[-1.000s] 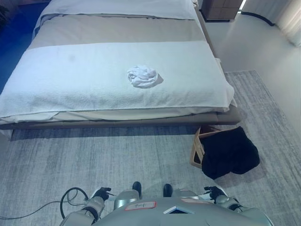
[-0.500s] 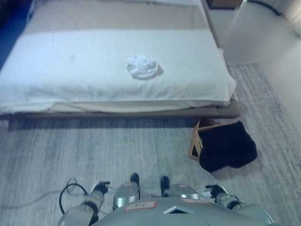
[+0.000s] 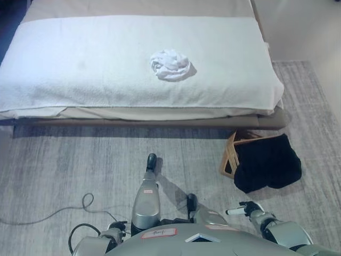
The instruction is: Put the clothes on the bed into the basket.
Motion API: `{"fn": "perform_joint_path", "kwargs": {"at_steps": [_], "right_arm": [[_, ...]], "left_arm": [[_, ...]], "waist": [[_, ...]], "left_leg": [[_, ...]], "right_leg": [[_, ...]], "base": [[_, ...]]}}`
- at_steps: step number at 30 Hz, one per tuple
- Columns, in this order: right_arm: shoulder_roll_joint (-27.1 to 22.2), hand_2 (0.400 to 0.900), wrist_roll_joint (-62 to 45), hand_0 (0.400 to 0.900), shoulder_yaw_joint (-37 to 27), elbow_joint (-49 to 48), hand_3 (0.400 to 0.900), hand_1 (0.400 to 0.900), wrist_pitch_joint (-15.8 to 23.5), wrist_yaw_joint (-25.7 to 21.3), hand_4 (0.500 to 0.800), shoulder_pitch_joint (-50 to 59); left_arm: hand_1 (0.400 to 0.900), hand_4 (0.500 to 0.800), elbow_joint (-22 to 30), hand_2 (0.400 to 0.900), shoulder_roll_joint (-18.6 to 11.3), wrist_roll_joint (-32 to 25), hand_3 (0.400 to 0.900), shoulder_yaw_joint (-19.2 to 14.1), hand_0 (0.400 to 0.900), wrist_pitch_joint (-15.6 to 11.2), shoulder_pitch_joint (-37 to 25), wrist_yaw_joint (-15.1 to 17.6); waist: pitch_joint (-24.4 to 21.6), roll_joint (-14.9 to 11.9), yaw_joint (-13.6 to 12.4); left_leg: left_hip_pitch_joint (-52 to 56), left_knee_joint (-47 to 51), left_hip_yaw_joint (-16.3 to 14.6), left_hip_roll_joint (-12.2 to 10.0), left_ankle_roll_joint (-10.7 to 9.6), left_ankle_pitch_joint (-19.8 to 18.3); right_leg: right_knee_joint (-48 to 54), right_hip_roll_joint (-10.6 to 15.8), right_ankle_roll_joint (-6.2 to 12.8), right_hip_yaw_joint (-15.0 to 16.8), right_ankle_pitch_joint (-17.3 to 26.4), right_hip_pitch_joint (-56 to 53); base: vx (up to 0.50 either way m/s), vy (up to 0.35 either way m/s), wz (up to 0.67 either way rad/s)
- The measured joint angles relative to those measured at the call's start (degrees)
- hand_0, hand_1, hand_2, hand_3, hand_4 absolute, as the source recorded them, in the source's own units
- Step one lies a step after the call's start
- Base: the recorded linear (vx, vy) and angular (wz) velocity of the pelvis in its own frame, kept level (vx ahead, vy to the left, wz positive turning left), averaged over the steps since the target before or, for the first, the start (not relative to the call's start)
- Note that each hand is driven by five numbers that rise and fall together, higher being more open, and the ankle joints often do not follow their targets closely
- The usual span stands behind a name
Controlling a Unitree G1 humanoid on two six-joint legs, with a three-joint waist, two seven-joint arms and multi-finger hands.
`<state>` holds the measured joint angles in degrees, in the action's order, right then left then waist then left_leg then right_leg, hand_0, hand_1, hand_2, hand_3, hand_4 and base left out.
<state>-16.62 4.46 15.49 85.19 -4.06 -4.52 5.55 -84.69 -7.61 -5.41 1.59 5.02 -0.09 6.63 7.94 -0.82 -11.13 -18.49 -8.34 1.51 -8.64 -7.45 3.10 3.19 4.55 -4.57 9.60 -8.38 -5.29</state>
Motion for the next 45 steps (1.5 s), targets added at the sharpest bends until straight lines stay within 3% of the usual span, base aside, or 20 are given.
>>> {"fn": "perform_joint_path", "kwargs": {"at_steps": [1,2,4,5,7,8,9,10,12,13,14,18,22,25,29,31,35,37,42,45], "right_arm": [[-1.27,0.900,0.01,0.900,0.36,0.78,0.900,0.900,-0.33,0.22,0.800,-0.13],[1.39,0.900,-0.31,0.900,-0.53,1.33,0.900,0.900,-0.92,0.51,0.800,-2.23],[4.26,0.900,-0.26,0.900,-0.45,1.77,0.900,0.900,-1.03,1.37,0.800,-3.98],[4.98,0.900,-0.29,0.900,-0.87,1.44,0.900,0.900,-1.09,1.49,0.800,-3.80],[4.53,0.900,-0.57,0.900,-1.59,-0.77,0.900,0.900,-1.08,1.52,0.800,-2.18],[3.89,0.900,-0.73,0.900,-1.42,-1.97,0.900,0.900,-0.55,1.12,0.800,-0.78],[3.70,0.900,-0.83,0.900,-1.15,-2.41,0.900,0.900,-0.23,1.00,0.800,-0.24],[3.03,0.900,-0.96,0.900,-1.04,-3.39,0.900,0.900,0.64,0.98,0.800,0.15],[2.50,0.900,-1.66,0.900,-1.11,-4.19,0.900,0.900,0.94,0.82,0.800,0.40],[2.14,0.900,-2.36,0.900,-1.71,-4.40,0.900,0.900,1.00,0.79,0.800,0.39],[2.00,0.900,-2.62,0.900,-1.70,-4.35,0.900,0.900,1.00,0.67,0.800,0.59],[2.27,0.900,-2.64,0.900,-2.13,-4.27,0.900,0.900,0.15,1.08,0.800,-1.65],[3.44,0.900,-2.63,0.900,-2.40,-4.31,0.900,0.900,-0.74,1.23,0.800,-4.67],[2.78,0.900,-2.62,0.900,-2.58,-5.42,0.900,0.900,-0.74,1.22,0.800,-4.83],[1.73,0.900,-2.52,0.900,-2.23,-8.14,0.900,0.900,-0.19,1.20,0.800,-2.75],[0.61,0.900,-2.27,0.900,-1.05,-9.62,0.900,0.900,0.14,1.16,0.800,-1.35],[-2.84,0.900,-1.13,0.900,3.85,-12.92,0.900,0.900,0.45,1.07,0.800,1.82],[-4.30,0.900,0.99,0.900,6.81,-13.06,0.900,0.900,0.02,0.79,0.800,5.62],[-7.14,0.900,6.40,0.900,12.00,-16.58,0.900,0.900,-0.93,0.40,0.800,14.45],[-8.52,0.900,10.55,0.900,15.69,-22.11,0.900,0.900,-0.80,-0.15,0.800,18.87]], "left_arm": [[0.900,0.800,-0.55,0.900,1.69,-0.01,0.900,-0.29,0.900,-0.16,1.82,0.46],[0.900,0.800,0.27,0.900,-0.43,-0.02,0.900,0.25,0.900,-0.24,1.28,0.49],[0.900,0.800,3.07,0.900,-3.32,-0.05,0.900,0.79,0.900,-1.59,1.21,0.45],[0.900,0.800,3.68,0.900,-4.35,-0.04,0.900,1.42,0.900,-1.79,0.03,0.39],[0.900,0.800,3.63,0.900,-4.56,-0.02,0.900,1.70,0.900,-1.83,-2.31,0.21],[0.900,0.800,3.91,0.900,-4.49,-0.01,0.900,2.43,0.900,-1.93,-2.94,0.01],[0.900,0.800,4.20,0.900,-4.69,0.03,0.900,2.97,0.900,-1.90,-2.81,-0.03],[0.900,0.800,4.64,0.900,-5.16,0.03,0.900,3.36,0.900,-1.70,-3.07,0.03],[0.900,0.800,4.77,0.900,-6.08,0.04,0.900,3.90,0.900,-1.39,-3.35,0.03],[0.900,0.800,4.91,0.900,-6.38,0.06,0.900,4.20,0.900,-1.39,-3.42,0.08],[0.900,0.800,4.49,0.900,-6.61,0.07,0.900,4.02,0.900,-1.30,-2.99,0.06],[0.900,0.800,4.19,0.900,-6.41,0.69,0.900,4.08,0.900,-1.47,-3.06,-0.21],[0.900,0.800,4.13,0.900,-6.25,1.35,0.900,4.10,0.900,-1.45,0.33,-0.69],[0.900,0.800,4.07,0.900,-5.02,1.41,0.900,4.09,0.900,-1.17,2.03,-1.28],[0.900,0.800,3.97,0.900,-4.43,1.97,0.900,4.06,0.900,-1.39,2.45,-1.08],[0.900,0.800,3.88,0.900,-4.48,2.09,0.900,3.90,0.900,-1.83,1.05,-0.84],[0.900,0.800,4.75,0.900,-4.25,2.08,0.900,4.05,0.900,-2.63,-2.19,-0.46],[0.900,0.800,5.34,0.900,-4.39,2.07,0.900,4.20,0.900,-2.73,-3.11,-0.11],[0.900,0.800,5.72,0.900,-4.64,2.04,0.900,4.88,0.900,-2.57,-2.86,0.66],[0.900,0.800,6.07,0.900,-3.99,2.05,0.900,5.31,0.900,-2.40,-0.92,1.17]], "waist": [[-1.83,3.10,-1.19],[-2.09,-1.91,0.03],[-4.59,-6.09,-0.26],[-5.16,-6.86,-0.12],[-5.32,-6.21,-0.06],[-4.89,-4.52,1.48],[-4.32,-3.39,2.67],[-3.48,-1.51,4.26],[-2.48,0.17,6.21],[-2.33,0.46,7.75],[-2.14,0.69,8.01],[-1.46,-0.35,9.64],[-2.32,-3.64,10.90],[-3.22,-1.52,10.87],[-3.18,-1.09,10.40],[-2.77,-1.90,9.16],[-1.05,-2.67,7.51],[0.49,-3.35,7.14],[3.13,-1.34,5.97],[3.12,0.34,5.96]], "left_leg": [[2.46,1.02,0.19,-1.85,-0.81,-4.66],[2.39,-1.19,-2.19,2.83,-0.96,-1.39],[3.42,-0.44,-2.84,7.27,4.92,-0.81],[3.62,-1.43,-3.20,8.56,6.08,-1.74],[4.12,-1.49,-3.06,9.54,7.05,-2.52],[7.02,1.49,-1.57,9.70,8.42,-1.91],[9.26,3.52,-0.59,9.93,9.66,-1.25],[14.01,8.06,1.92,9.77,12.87,0.84],[17.15,10.15,4.03,9.22,13.18,1.01],[19.10,11.86,4.47,9.20,13.22,0.28],[19.23,12.70,4.62,9.23,13.34,0.55],[22.31,13.12,6.80,10.99,13.49,-0.81],[26.17,13.64,9.44,12.43,9.87,-4.34],[27.34,13.04,9.31,8.20,7.46,-6.40],[26.08,3.11,8.63,5.29,3.61,-8.47],[20.80,-9.01,8.61,6.66,-0.43,-8.20],[10.12,-26.52,8.45,8.69,-2.20,-6.51],[8.70,-20.74,7.88,9.58,-1.92,-6.30],[10.62,10.42,4.46,6.08,-1.39,-0.27],[10.19,9.23,3.18,6.08,-0.93,1.07]], "right_leg": [[-7.80,-1.47,6.19,-0.69,-2.71,1.96],[-24.31,4.14,9.81,-2.23,-9.86,4.25],[-32.84,7.04,11.28,-3.01,-8.82,6.45],[-33.82,7.43,12.80,-3.23,-6.32,7.75],[-37.23,7.16,13.05,-2.83,-2.06,8.52],[-41.02,6.61,13.94,-2.79,3.52,9.99],[-43.29,6.20,13.93,-2.79,6.33,10.21],[-43.45,5.90,13.08,-8.23,1.27,10.78],[-37.75,4.60,10.78,-14.23,-1.10,11.16],[-27.56,3.65,10.80,-18.28,-1.13,12.22],[-18.72,2.81,10.78,-19.18,-0.56,11.56],[-1.39,4.24,13.36,-19.13,8.01,14.17],[-1.29,5.81,12.88,-18.31,11.43,13.56],[-0.90,2.08,12.21,-19.55,13.17,12.33],[0.56,-1.77,8.46,-20.95,14.87,8.82],[1.88,-1.98,7.35,-20.85,14.58,7.33],[1.28,-1.87,1.64,-20.50,13.33,7.05],[1.90,-1.78,1.40,-19.54,13.12,7.25],[2.08,-5.07,3.41,-18.39,11.71,7.34],[1.92,-6.58,3.85,-17.85,11.30,7.17]], "base": [[0.56,0.275,0.21],[0.51,0.259,0.20],[0.56,0.304,0.26],[0.60,0.335,0.32],[0.60,0.309,0.55],[0.61,0.243,0.70],[0.61,0.172,0.75],[0.56,0.080,0.61],[0.62,-0.047,0.58],[0.52,-0.103,0.48],[0.36,-0.088,0.35],[0.50,-0.187,0.45],[0.28,-0.244,0.03],[0.31,-0.341,-0.05],[0.16,-0.307,-0.05],[0.08,-0.301,-0.04],[0.16,-0.148,-0.14],[0.26,0.031,-0.17],[0.21,0.083,-0.36],[0.05,0.092,-0.18]]}}
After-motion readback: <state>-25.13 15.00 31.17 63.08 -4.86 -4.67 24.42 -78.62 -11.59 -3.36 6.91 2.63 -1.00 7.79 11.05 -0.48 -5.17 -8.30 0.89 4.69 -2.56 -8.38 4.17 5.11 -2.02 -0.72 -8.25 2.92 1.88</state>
